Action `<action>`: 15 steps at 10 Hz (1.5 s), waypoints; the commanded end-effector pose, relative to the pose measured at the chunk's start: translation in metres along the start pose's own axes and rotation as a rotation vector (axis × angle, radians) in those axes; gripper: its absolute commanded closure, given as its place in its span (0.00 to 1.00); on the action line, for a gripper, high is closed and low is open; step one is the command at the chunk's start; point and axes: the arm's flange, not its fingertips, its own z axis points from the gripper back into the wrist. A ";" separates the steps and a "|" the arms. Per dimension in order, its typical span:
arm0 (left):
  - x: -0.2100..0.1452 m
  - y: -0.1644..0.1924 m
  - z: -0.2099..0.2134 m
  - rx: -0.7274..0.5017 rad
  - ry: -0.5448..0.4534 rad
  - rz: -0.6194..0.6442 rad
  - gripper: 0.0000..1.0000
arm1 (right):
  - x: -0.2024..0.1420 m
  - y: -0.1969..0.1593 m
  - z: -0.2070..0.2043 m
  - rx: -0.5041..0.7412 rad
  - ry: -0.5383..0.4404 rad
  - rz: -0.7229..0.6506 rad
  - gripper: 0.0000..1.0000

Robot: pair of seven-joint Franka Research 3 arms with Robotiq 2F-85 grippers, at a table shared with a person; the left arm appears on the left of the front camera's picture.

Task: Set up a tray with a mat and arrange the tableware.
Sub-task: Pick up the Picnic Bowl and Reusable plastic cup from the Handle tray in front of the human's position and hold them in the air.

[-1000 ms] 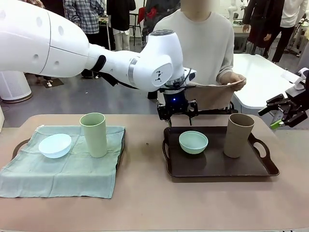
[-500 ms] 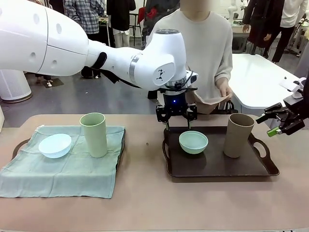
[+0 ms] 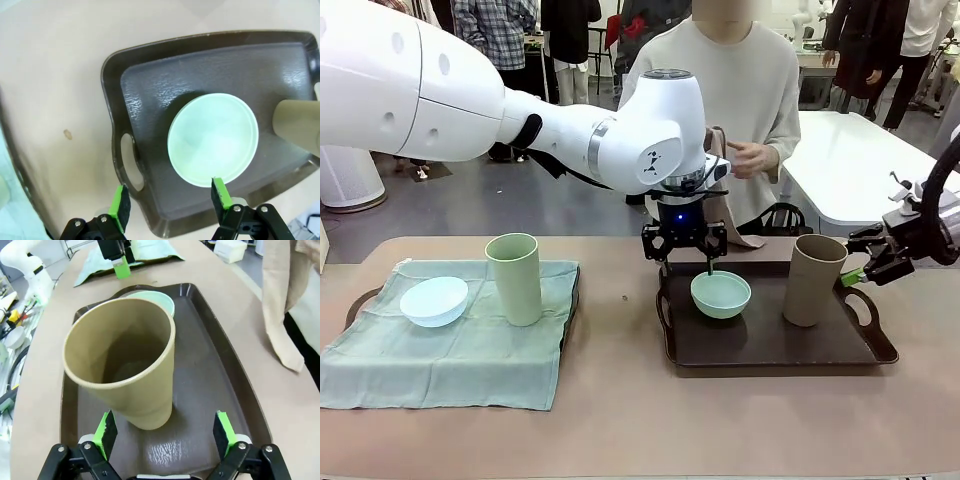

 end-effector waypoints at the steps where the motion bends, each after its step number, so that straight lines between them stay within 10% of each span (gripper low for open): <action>1: -0.008 0.009 0.001 -0.016 -0.006 -0.011 0.15 | 0.005 0.008 -0.015 -0.011 0.009 -0.016 0.00; 15: 0.023 0.001 -0.049 -0.010 0.015 -0.015 0.15 | 0.014 0.007 -0.080 0.137 0.076 -0.028 0.00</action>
